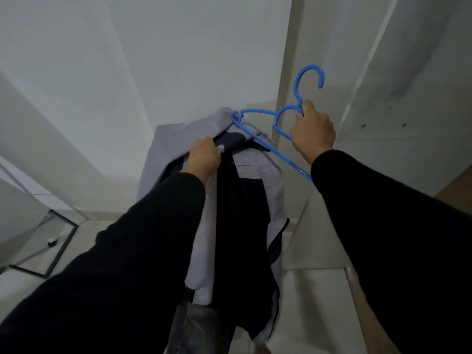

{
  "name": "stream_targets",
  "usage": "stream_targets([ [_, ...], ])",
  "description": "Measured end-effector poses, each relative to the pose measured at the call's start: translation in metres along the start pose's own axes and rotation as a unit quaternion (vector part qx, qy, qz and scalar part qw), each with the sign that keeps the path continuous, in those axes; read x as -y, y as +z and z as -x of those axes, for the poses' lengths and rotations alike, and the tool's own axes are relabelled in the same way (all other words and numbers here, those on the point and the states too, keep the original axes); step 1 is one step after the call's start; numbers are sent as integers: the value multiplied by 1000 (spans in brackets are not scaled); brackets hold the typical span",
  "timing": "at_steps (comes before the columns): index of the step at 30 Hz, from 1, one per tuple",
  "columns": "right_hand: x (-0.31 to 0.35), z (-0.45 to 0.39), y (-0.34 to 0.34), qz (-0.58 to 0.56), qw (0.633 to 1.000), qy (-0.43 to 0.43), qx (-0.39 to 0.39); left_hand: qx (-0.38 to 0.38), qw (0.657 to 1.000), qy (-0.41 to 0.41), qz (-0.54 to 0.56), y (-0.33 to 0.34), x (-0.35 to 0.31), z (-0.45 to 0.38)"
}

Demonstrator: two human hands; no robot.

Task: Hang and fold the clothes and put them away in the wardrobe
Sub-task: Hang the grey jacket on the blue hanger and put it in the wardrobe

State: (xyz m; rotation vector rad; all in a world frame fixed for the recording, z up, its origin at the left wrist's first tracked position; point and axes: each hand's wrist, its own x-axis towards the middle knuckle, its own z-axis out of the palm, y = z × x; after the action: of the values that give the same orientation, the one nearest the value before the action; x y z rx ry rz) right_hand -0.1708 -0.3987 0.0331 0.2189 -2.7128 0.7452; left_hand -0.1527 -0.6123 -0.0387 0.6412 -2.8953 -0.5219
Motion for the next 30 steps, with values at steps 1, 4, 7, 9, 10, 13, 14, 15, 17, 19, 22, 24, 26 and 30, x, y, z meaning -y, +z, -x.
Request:
stream_targets([
  [1,2,9,-1,-1,1000,1,0,11,1000,1,7,2,7,6],
  [4,6,31,-2,-2,1000,8,0,55,998,26,17,9,20,20],
  [7,4,47,-2,6,1000,16,2,151,987,57,20,18,15,28],
  [9,0,53,-4,7,1000,21,7,204,976,68,22,25,1,32],
  [10,-3,53,-4,10,1000,21,10,209,975,65,27,29,-7,32],
  [13,-16,44,-8,23,999,23,9,163,984,12,71,42,-31,31],
  [14,-21,38,-10,20,999,27,4,125,989,0,81,47,-37,28],
  [15,-26,32,-12,12,999,32,-2,83,993,-4,82,52,-43,24],
  [17,-37,20,-16,-8,999,45,-17,20,998,-4,66,55,-53,16],
  [19,-46,10,-21,-20,998,48,-25,-11,999,2,39,52,-62,4],
  [22,-58,-2,-24,-34,999,37,-17,-42,997,51,-39,43,-74,-16],
  [24,-63,-9,-25,-42,998,35,-7,-33,996,54,-60,40,-77,-27],
  [26,-66,-12,-26,-47,998,33,-6,-4,999,30,-32,37,-76,-36],
  [30,-70,-10,-30,-59,998,32,-10,4,997,25,-67,24,-64,-40],
])
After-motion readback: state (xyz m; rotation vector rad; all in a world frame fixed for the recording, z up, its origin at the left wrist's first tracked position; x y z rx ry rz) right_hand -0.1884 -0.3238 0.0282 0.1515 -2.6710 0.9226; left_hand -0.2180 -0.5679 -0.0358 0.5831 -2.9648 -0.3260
